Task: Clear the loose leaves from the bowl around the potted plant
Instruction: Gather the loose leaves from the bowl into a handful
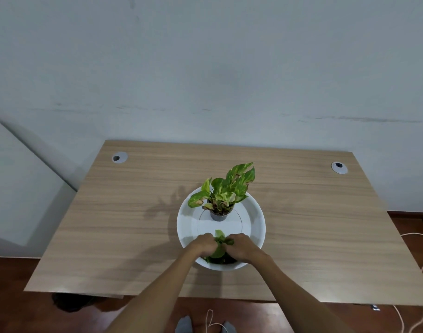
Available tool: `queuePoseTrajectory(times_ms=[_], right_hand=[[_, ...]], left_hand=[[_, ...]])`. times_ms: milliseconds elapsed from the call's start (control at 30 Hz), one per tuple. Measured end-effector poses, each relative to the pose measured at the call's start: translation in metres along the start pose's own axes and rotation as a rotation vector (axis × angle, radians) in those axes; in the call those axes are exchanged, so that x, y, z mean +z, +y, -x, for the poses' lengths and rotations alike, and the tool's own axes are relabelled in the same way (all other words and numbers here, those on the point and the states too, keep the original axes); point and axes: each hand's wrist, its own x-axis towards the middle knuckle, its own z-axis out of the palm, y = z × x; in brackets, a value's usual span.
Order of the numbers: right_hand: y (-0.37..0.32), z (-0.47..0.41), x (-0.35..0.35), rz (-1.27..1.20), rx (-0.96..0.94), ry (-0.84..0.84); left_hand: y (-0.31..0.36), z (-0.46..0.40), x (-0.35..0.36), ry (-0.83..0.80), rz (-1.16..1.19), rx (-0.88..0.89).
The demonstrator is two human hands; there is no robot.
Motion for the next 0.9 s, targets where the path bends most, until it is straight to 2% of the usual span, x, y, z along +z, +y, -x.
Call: queuePoseTrajectory(times_ms=[200, 333, 467, 600, 667, 800, 900], right_hand=[[0.003, 0.0, -0.004, -0.062, 0.022, -0.029], [-0.004, 0.003, -0.006, -0.05, -0.004, -0.034], [-0.008, 0.005, 0.0, 0.121, -0.056, -0.012], [-0.002, 0.006, 0.003, -0.042, -0.024, 0.031], [0.0, 0.002, -0.001, 0.02, -0.03, -0.003], [-0.002, -0.002, -0.001, 0.188, -0.085, -0.07], [-0.001, 0.0, 0.007, 0.181, -0.103, -0.037]], left_hand=[[0.0, 0.003, -0.002, -0.041, 0.143, -0.022], [-0.002, 0.005, -0.008, -0.013, 0.148, 0.04], [-0.01, 0.005, -0.014, -0.026, 0.187, 0.044], [-0.012, 0.005, -0.014, -0.028, 0.144, 0.061], [-0.012, 0.005, -0.013, -0.026, 0.134, 0.071], [-0.015, 0.005, -0.008, 0.029, 0.078, 0.105], [-0.021, 0.004, -0.003, 0.15, 0.046, 0.146]])
